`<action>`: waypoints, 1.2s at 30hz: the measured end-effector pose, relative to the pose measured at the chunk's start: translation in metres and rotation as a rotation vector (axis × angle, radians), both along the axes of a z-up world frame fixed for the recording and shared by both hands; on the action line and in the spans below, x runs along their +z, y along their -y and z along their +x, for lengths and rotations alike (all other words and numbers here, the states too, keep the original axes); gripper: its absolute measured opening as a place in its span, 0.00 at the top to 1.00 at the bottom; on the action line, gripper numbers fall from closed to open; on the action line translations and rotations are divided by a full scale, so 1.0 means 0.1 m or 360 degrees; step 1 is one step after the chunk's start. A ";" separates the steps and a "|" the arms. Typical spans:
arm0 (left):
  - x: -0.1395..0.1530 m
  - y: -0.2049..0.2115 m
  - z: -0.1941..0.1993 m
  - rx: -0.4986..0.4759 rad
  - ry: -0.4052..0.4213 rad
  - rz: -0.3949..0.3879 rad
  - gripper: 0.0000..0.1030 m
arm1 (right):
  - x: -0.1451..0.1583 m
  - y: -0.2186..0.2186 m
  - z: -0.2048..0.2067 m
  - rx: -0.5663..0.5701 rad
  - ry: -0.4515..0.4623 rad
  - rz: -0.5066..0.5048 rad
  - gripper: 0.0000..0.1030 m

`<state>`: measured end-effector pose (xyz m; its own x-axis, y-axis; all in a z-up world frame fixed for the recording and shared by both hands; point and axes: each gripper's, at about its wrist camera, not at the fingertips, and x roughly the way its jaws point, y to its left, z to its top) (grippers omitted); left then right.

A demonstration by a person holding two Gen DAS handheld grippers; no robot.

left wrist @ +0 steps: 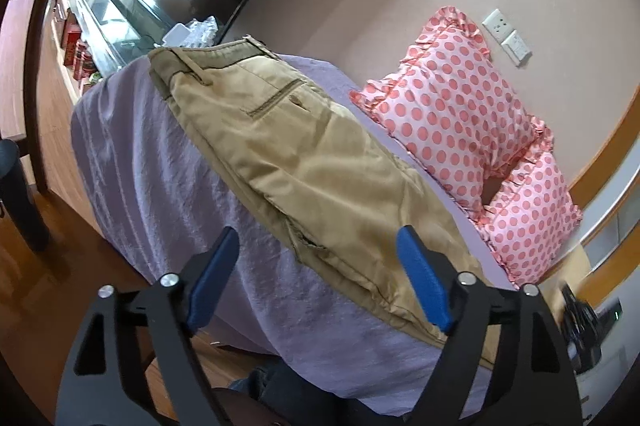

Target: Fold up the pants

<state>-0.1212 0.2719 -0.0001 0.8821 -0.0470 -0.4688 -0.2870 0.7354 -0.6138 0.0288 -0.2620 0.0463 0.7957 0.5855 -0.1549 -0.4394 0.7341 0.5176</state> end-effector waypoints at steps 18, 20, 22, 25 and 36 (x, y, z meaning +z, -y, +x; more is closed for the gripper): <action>-0.24 0.19 0.46 -0.0226 -0.0116 -0.0041 0.17 | -0.53 -1.25 -0.06 0.0524 -0.0313 -0.0404 0.17; -0.21 0.14 0.50 -0.0199 -0.0115 -0.0063 0.19 | -0.57 -1.27 -0.03 0.0523 -0.0336 -0.0398 0.17; -0.10 0.11 0.50 -0.0169 -0.0079 -0.0056 0.19 | -0.57 -1.29 -0.05 0.0527 -0.0339 -0.0405 0.16; 0.10 0.03 0.51 -0.0115 -0.0022 0.0008 0.19 | -0.58 -1.31 -0.05 0.0532 -0.0333 -0.0412 0.16; 0.02 -0.92 0.70 0.0285 -0.0141 -0.0170 0.58 | -0.63 -1.23 -0.05 0.0558 -0.0322 -0.0346 0.15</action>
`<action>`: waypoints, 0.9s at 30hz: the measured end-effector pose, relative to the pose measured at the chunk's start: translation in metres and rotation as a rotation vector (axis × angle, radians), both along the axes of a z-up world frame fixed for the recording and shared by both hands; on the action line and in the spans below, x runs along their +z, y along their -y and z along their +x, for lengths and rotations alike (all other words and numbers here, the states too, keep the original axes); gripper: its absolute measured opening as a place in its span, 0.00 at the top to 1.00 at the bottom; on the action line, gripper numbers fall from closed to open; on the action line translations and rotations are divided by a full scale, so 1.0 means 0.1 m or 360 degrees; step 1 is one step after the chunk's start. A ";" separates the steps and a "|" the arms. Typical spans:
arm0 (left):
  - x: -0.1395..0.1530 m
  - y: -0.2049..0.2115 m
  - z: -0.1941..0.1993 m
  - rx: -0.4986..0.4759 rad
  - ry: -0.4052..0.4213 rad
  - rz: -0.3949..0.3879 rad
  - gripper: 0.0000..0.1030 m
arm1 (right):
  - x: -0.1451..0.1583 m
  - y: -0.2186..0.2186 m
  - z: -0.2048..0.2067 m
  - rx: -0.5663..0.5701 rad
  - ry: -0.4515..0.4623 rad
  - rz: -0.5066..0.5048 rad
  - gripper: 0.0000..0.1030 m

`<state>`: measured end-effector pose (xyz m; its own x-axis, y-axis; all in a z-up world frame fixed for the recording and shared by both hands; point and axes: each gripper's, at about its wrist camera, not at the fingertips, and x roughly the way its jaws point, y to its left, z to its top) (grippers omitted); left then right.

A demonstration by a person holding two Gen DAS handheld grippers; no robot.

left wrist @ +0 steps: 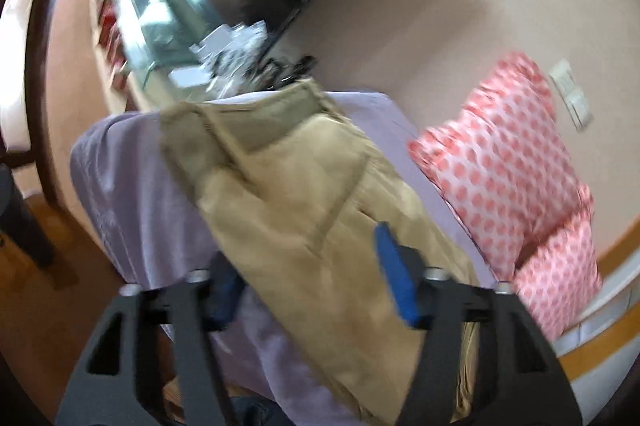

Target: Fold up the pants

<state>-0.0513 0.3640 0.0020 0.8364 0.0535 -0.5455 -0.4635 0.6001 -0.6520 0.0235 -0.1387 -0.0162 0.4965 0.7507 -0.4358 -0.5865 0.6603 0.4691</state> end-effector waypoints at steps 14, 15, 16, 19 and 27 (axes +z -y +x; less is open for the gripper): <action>1.47 2.19 0.67 -0.0735 0.0149 0.0993 0.92 | 0.16 1.02 -0.02 -0.0407 0.0058 0.0281 0.06; 1.49 2.53 0.69 -0.0880 0.0200 0.1046 0.92 | 0.17 1.14 -0.03 -0.0467 0.0059 0.0300 0.04; 1.48 2.84 0.71 -0.1022 0.0248 0.1081 0.91 | 0.18 1.30 -0.05 -0.0541 0.0057 0.0329 0.03; 1.15 3.88 0.71 -0.1493 0.0298 0.1215 0.90 | 0.14 1.77 -0.10 -0.0752 0.0019 0.0427 0.01; 0.12 4.88 0.34 -0.1894 0.0176 0.1765 0.89 | 0.04 2.17 -0.01 -0.0770 -0.0099 0.0464 0.01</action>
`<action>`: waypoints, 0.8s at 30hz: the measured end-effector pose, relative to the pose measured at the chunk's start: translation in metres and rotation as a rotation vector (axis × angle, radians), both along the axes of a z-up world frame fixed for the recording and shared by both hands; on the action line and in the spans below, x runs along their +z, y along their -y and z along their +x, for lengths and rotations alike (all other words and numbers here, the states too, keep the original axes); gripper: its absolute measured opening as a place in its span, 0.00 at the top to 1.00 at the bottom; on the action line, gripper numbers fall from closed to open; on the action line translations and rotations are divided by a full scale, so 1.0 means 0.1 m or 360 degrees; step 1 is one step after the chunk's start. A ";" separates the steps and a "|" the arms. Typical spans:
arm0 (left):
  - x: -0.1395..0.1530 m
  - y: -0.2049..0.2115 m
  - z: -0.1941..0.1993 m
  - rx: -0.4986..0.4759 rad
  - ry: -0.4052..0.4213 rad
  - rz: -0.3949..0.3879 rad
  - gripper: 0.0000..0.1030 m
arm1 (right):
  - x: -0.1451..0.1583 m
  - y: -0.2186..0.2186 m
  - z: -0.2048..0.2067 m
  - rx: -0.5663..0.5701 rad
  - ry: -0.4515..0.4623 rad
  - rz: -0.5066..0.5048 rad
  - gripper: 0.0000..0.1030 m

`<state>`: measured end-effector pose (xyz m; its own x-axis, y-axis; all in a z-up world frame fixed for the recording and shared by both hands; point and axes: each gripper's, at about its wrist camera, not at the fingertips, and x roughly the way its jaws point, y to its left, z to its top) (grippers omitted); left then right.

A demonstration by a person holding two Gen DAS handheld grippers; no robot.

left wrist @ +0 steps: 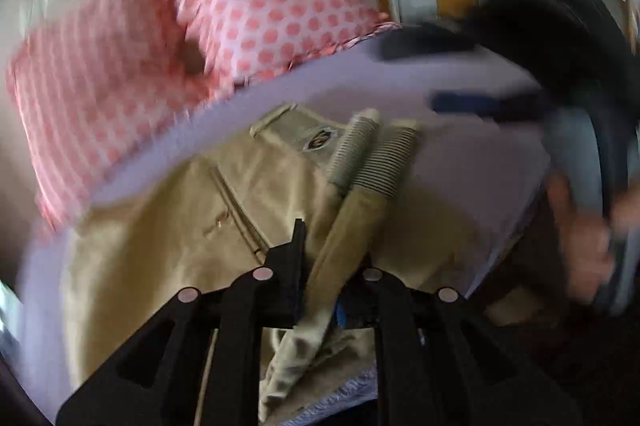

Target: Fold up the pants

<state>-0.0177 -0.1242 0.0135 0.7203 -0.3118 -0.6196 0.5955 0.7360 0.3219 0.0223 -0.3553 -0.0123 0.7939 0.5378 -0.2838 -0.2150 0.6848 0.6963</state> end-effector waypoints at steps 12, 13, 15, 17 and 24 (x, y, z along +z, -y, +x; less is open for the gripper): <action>0.52 -1.29 0.04 0.0154 -0.0246 -0.0567 0.28 | -0.07 -0.54 0.73 0.0298 -0.0320 -0.0278 0.29; 0.54 -1.51 0.16 0.0296 -0.0232 -0.0602 0.26 | -0.07 -0.58 0.75 0.0303 -0.0319 -0.0301 0.34; 0.52 -2.01 0.53 0.0600 -0.0323 -0.0701 0.25 | -0.08 -0.63 0.78 0.0331 -0.0317 -0.0328 0.47; 0.38 -2.43 0.87 0.0783 -0.0545 -0.0847 0.24 | -0.09 -0.63 0.77 0.0349 -0.0306 -0.0328 0.48; 0.05 -2.48 1.32 0.0665 -0.0943 -0.0960 0.22 | -0.13 -0.58 0.85 0.0389 -0.0318 -0.0246 0.56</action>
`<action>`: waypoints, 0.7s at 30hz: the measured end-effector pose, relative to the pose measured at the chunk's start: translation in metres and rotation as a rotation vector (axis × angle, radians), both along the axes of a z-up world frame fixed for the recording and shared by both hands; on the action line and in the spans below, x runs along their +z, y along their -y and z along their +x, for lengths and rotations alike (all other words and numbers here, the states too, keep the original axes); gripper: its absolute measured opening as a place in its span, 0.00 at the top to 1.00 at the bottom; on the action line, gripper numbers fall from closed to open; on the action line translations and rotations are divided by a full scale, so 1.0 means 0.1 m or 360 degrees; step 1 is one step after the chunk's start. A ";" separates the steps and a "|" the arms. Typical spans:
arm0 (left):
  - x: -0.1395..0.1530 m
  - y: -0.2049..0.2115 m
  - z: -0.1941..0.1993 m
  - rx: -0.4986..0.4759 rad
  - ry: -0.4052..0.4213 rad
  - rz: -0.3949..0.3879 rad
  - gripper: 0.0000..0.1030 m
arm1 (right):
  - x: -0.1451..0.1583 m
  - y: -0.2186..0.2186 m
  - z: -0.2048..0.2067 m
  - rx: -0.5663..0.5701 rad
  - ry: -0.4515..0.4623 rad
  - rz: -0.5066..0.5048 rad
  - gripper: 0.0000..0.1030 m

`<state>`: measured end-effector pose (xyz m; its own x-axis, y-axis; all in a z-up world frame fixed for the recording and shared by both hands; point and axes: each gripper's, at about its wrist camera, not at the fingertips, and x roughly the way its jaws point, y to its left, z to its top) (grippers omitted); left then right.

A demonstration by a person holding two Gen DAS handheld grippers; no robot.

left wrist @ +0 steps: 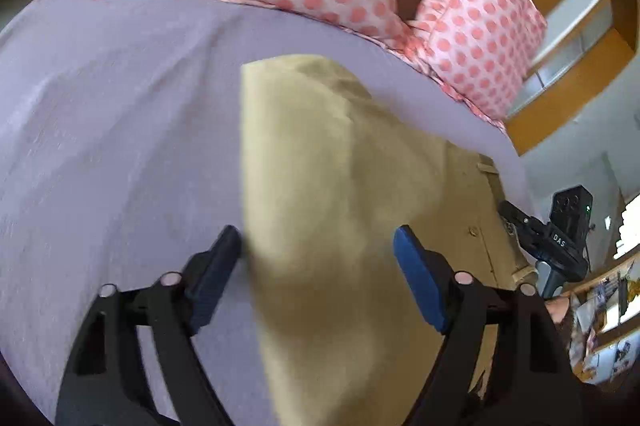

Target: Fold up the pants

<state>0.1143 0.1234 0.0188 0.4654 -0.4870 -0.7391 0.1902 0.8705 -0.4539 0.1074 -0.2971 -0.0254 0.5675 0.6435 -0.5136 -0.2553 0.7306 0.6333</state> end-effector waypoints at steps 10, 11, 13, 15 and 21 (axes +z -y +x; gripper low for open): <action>-0.13 -0.12 0.24 -0.0025 -0.0150 -0.0274 0.88 | -0.13 0.10 0.12 0.0231 -0.0152 0.0579 0.85; -0.09 -0.09 0.23 -0.0022 -0.0131 -0.0227 0.90 | -0.08 0.08 0.12 0.0237 -0.0137 0.0577 0.86; 0.04 -0.02 0.26 -0.0025 -0.0085 -0.0157 0.91 | 0.09 0.02 0.16 0.0257 -0.0090 0.0549 0.86; 0.22 0.05 0.33 -0.0029 -0.0004 -0.0125 0.92 | 0.26 0.01 0.22 0.0258 -0.0028 0.0511 0.88; 0.60 0.45 0.88 0.0045 0.0287 0.0166 0.89 | 0.60 0.24 0.64 0.0030 0.0147 0.0452 0.90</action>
